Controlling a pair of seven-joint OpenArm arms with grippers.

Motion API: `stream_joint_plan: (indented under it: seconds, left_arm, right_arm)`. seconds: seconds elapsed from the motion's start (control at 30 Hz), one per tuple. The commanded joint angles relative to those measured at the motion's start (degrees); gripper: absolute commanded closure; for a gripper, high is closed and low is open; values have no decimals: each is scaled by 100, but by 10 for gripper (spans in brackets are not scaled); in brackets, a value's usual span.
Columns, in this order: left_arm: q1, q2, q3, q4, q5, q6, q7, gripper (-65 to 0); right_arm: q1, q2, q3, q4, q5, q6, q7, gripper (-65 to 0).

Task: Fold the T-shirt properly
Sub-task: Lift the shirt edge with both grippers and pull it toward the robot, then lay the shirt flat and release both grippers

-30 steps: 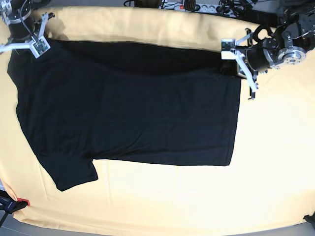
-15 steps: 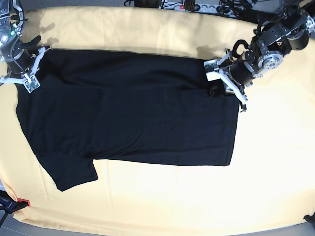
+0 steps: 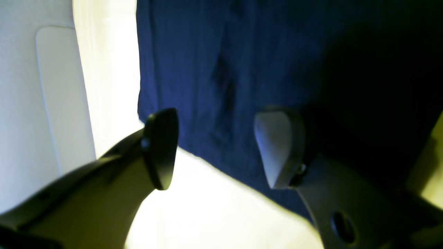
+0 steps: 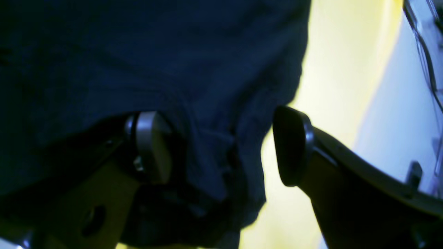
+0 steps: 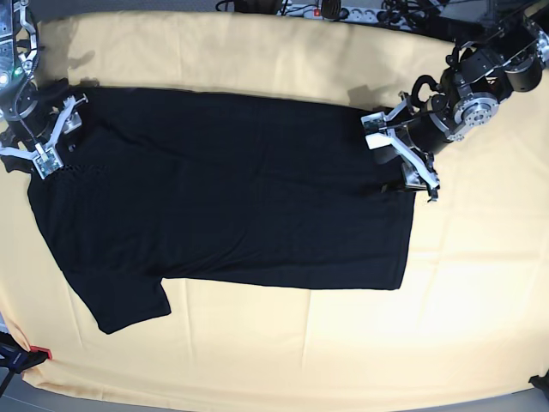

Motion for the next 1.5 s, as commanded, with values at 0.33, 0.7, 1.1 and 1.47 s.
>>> stream_joint_plan:
  seconds: [0.33,0.7,1.1,1.47]
  left_arm:
    - [42,-1045,-44,1106,-1088,-1045,227,-390]
    - [573,-1091,-44,876,-901,-1491,219,-390]
    - [568,-654,-44,24,-323,-1309,-219,-390]
    - [566,-439,-44,-59,284,-219,-227,-390]
  right_arm:
    - [-369,98,66,1032,538,601,-883,-450]
    - [-1408,114,66,861,157,811,-326,-449]
    - [-1182,114,66,-492,-68,992,284,-358]
    - [-1163,114,66,-490,-48,992,199,-357]
